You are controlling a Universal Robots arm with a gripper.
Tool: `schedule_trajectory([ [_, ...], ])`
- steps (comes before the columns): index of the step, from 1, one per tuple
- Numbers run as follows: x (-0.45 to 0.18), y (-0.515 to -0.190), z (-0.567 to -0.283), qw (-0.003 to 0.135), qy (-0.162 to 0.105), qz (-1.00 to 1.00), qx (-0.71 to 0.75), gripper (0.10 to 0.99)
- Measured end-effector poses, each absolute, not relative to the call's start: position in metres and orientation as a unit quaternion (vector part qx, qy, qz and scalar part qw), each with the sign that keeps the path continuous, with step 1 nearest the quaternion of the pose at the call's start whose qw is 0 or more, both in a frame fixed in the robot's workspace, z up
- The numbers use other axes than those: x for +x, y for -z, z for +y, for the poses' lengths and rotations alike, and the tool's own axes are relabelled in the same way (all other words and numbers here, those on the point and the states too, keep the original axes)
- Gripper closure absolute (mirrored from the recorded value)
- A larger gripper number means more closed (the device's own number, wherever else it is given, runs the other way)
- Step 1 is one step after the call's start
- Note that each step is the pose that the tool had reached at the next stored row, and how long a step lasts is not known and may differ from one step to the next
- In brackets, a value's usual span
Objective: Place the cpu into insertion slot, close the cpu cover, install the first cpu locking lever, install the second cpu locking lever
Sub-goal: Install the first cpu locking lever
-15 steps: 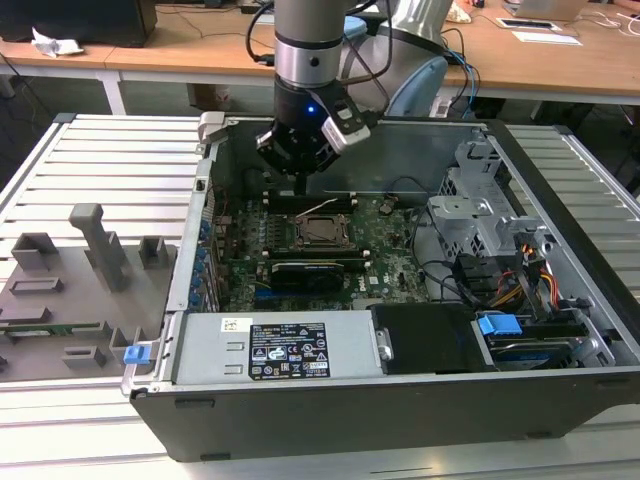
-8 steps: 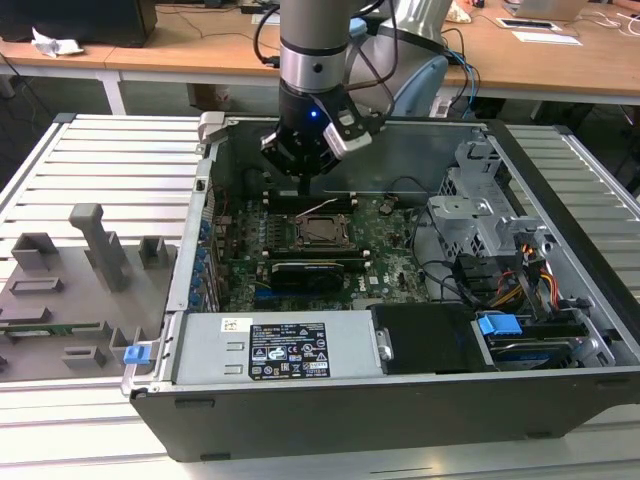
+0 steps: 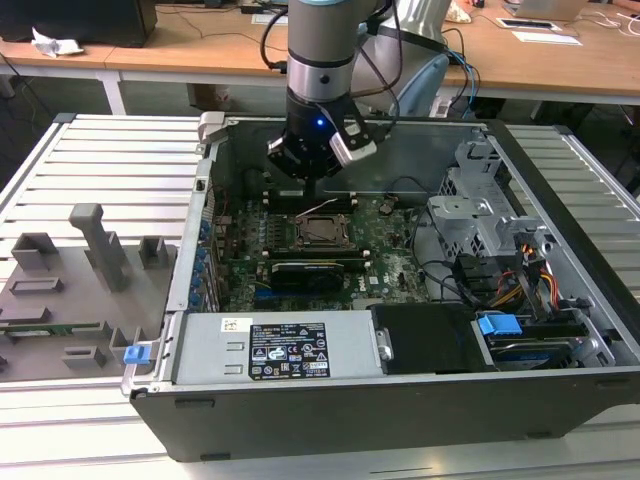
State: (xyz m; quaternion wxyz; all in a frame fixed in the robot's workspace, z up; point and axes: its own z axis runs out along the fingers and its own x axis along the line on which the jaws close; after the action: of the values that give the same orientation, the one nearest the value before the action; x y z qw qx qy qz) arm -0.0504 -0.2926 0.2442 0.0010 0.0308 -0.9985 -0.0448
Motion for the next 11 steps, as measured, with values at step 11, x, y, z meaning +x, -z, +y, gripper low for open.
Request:
schedule_trajectory([
  [11,-0.041,-0.23,-0.288,0.001,0.045,-0.998,0.033,0.98],
])
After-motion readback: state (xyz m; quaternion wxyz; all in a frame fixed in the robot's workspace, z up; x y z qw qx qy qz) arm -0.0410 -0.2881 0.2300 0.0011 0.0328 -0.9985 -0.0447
